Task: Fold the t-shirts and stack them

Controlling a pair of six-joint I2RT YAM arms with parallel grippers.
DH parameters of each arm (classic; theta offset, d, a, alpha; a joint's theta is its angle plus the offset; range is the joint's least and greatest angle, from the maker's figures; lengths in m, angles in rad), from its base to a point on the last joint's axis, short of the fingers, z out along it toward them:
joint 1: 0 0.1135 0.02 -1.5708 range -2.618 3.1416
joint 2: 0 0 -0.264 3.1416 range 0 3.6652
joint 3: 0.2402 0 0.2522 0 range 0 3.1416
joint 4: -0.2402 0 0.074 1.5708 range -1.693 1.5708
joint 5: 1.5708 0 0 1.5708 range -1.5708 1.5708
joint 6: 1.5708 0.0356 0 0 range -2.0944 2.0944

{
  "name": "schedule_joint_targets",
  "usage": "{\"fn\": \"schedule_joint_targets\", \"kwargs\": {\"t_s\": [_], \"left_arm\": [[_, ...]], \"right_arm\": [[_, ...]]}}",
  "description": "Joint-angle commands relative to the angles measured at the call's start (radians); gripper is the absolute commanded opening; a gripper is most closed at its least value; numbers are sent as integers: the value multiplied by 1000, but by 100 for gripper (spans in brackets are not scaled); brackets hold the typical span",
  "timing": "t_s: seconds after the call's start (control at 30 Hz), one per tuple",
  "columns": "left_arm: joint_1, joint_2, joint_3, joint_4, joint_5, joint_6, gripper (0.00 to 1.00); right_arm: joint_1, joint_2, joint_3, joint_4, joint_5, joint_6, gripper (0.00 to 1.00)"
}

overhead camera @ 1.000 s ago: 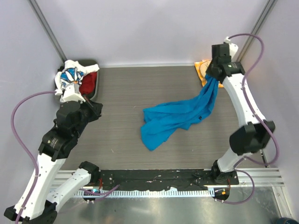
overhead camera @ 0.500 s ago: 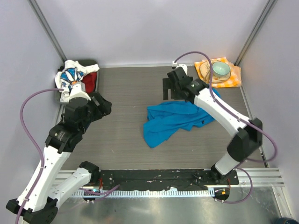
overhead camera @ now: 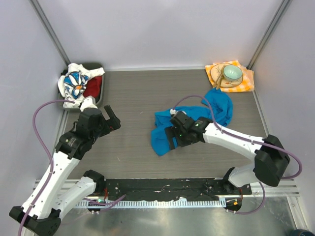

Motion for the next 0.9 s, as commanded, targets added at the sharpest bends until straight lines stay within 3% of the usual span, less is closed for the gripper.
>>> {"fn": "schedule_joint_targets", "kwargs": {"t_s": [0.0, 0.3, 0.87], "left_arm": [[6, 7, -13, 21, 2, -27, 100], [6, 10, -16, 27, -4, -20, 100], [4, 25, -32, 53, -8, -6, 100]], "right_arm": [[91, 78, 12, 126, -66, 44, 91], [237, 273, 112, 164, -46, 39, 90], [272, 402, 267, 80, 54, -24, 87]]}}
